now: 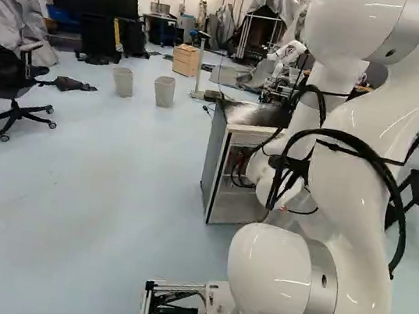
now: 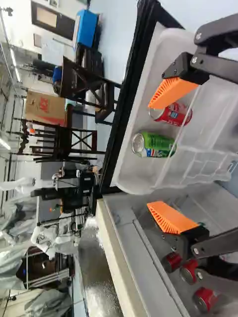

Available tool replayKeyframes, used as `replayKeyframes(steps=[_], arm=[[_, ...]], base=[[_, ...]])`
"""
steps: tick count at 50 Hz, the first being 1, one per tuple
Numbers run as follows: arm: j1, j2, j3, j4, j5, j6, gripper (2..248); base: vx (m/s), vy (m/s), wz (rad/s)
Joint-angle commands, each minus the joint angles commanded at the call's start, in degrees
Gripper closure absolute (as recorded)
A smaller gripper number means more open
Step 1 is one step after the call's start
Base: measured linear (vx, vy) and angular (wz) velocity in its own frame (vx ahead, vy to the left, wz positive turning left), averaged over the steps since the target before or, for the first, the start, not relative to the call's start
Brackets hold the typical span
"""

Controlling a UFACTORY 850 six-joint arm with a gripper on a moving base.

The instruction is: Grab a drink from the fridge

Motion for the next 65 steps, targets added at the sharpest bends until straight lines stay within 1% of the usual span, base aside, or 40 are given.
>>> replayKeyframes(steps=[42,58,65], arm=[[0.0,-8.2,-2.5,-25.3,0.0,0.0,3],[-0.9,-12.3,-5.1,-34.8,0.0,0.0,3],[-1.3,-14.2,-6.7,-38.0,0.0,0.0,3]], base=[[0.0,0.0,0.0],[0.0,0.0,0.0],[0.0,0.0,0.0]])
